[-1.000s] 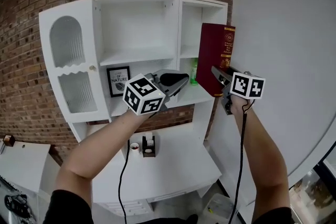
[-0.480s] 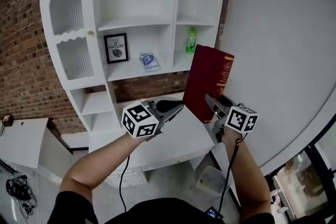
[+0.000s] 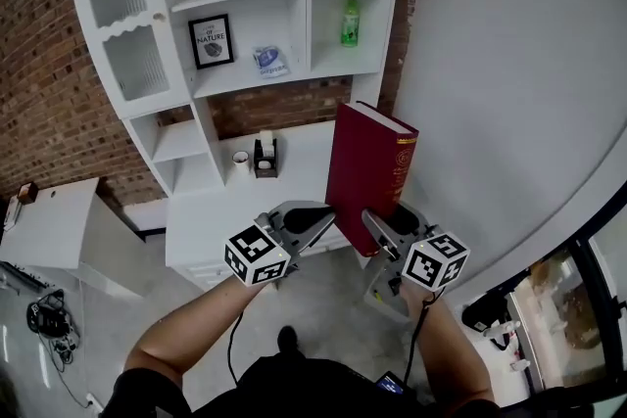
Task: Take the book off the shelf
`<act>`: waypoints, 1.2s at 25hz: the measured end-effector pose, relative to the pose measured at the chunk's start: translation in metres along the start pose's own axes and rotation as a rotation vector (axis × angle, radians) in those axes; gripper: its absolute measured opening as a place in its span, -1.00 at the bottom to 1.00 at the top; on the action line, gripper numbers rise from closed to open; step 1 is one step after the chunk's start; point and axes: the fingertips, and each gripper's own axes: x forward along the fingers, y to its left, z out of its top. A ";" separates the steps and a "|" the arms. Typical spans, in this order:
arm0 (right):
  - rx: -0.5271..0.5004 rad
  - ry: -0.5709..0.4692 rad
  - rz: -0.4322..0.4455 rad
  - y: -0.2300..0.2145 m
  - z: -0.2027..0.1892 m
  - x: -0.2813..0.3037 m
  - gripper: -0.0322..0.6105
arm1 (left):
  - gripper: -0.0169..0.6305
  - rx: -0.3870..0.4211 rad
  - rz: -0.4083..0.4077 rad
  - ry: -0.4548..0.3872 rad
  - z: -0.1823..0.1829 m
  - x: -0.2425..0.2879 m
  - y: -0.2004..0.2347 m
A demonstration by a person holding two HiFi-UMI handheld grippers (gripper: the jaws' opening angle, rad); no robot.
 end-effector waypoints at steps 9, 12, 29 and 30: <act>0.151 0.087 0.076 0.055 -0.113 -0.045 -0.16 | -0.92 -0.098 0.086 0.098 -0.075 -0.061 -0.065; 0.159 0.108 0.077 0.073 -0.139 -0.061 -0.16 | -0.92 -0.102 0.103 0.106 -0.091 -0.086 -0.075; 0.332 0.156 -0.020 0.237 -0.257 -0.088 -0.16 | -0.92 -0.216 0.083 0.121 -0.139 -0.282 -0.135; 0.349 0.156 -0.019 0.246 -0.266 -0.090 -0.16 | -0.92 -0.228 0.072 0.123 -0.144 -0.290 -0.142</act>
